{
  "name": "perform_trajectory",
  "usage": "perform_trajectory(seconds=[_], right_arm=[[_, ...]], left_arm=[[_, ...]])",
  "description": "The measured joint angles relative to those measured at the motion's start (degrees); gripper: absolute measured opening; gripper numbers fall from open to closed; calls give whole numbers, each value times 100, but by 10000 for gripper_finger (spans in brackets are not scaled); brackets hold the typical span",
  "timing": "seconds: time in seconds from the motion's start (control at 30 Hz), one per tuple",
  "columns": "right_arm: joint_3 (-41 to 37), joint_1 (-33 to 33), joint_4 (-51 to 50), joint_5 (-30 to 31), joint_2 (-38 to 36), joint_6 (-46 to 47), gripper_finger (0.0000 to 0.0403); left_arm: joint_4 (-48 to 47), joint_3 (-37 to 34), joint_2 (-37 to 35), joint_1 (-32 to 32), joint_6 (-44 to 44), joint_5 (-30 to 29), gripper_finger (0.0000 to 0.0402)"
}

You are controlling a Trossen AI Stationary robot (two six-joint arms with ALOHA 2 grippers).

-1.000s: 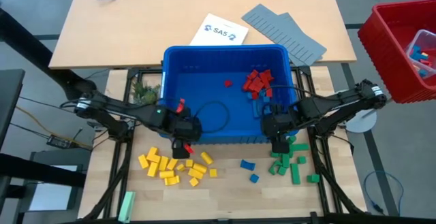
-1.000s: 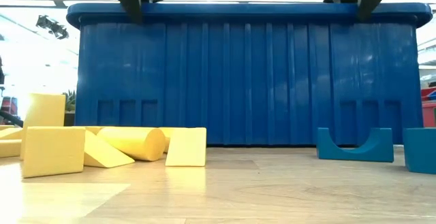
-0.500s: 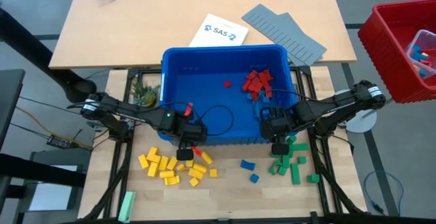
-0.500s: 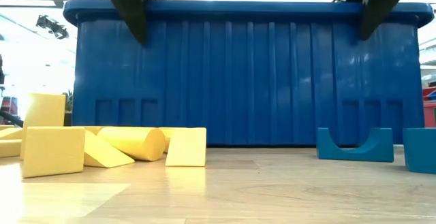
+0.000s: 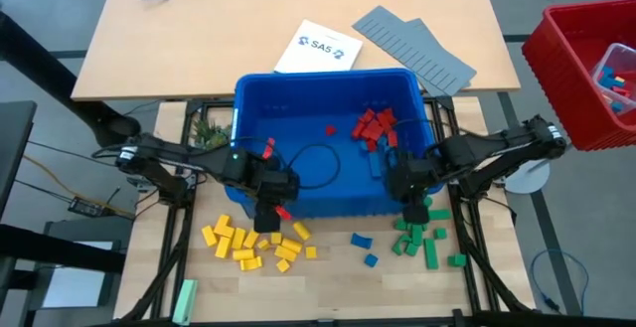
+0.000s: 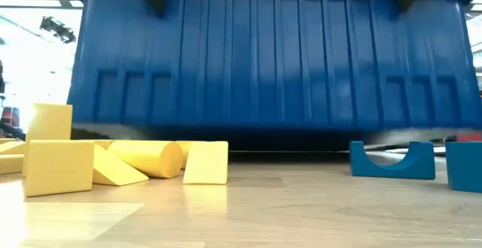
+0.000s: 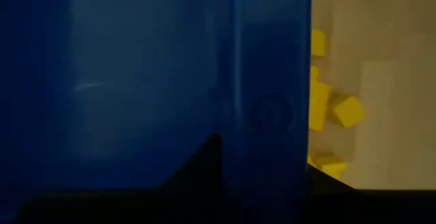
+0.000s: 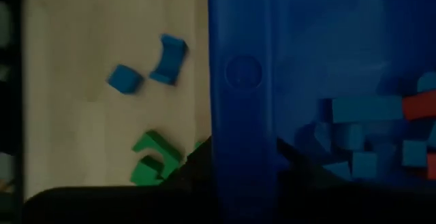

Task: Sort blocks
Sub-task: Remove the blue block from the blue bin

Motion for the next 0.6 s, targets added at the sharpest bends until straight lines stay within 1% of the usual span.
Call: perform_trajectory(seconds=[0.17, 0.37, 0.5, 0.6], right_arm=[[798, -151, -335, -342, 21, 71, 70], [1430, -318, -670, -739, 15, 206, 70], [1701, -525, -714, -1266, -6, 354, 71], [1868, -660, -714, -1601, -6, 363, 71]], left_arm=[[-363, 367, -74, -7, 16, 72, 80], [-655, 984, -48, 24, 111, 54, 80], [-911, 1521, -48, 109, 198, 242, 78], [-1088, 1821, -35, 235, 193, 555, 78]])
